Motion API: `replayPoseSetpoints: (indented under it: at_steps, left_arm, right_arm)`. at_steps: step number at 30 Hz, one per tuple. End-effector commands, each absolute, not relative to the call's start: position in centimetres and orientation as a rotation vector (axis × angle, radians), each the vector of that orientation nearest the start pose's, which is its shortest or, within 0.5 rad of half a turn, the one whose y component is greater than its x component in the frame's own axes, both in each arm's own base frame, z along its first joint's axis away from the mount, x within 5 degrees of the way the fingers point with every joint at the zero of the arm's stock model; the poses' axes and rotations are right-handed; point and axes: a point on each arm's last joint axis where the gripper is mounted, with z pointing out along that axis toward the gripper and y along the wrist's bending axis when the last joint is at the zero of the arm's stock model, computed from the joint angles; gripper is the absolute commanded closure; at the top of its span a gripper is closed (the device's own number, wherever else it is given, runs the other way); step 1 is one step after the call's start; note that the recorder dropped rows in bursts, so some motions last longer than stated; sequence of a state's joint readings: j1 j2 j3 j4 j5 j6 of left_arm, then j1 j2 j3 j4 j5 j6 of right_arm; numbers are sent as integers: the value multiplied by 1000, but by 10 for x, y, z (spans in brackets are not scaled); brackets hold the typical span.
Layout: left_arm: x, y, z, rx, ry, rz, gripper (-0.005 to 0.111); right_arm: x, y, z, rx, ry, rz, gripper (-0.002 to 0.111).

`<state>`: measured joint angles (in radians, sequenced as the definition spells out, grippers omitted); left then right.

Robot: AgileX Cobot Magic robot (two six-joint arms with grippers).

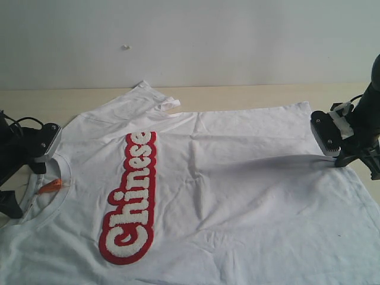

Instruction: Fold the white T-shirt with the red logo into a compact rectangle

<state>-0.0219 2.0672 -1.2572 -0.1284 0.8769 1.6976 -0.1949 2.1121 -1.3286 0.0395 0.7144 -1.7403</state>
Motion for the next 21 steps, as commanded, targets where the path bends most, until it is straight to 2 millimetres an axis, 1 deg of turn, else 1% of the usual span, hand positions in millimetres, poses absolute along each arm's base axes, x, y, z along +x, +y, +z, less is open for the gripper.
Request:
replayPoseSetpoints:
  at_steps: [1,8,14,16,18,19,20,21]
  left_arm:
    - [368,-16,105,-2274,-2213,163,1]
    - [367,-16,103,-2273,-2213,164,1]
    - [363,-13,97,-2290,-2176,113,1]
    - [360,-13,93,-2265,-2198,110,4]
    - [360,-11,92,-2248,-2202,88,19]
    - [359,-10,92,-2250,-2177,87,35]
    - [358,-9,93,-2256,-2157,87,42]
    - [357,-7,93,-2268,-2106,73,59]
  right_arm:
    - [391,-75,115,-2063,2197,-171,108]
    - [391,-75,115,-2066,2197,-172,108]
    - [391,-75,115,-2066,2197,-172,108]
    - [391,-75,115,-2066,2197,-172,108]
    - [391,-75,115,-2066,2197,-172,108]
    - [391,-75,115,-2062,2198,-170,108]
    - [391,-75,115,-2062,2198,-170,108]
    - [391,-75,115,-2062,2198,-170,108]
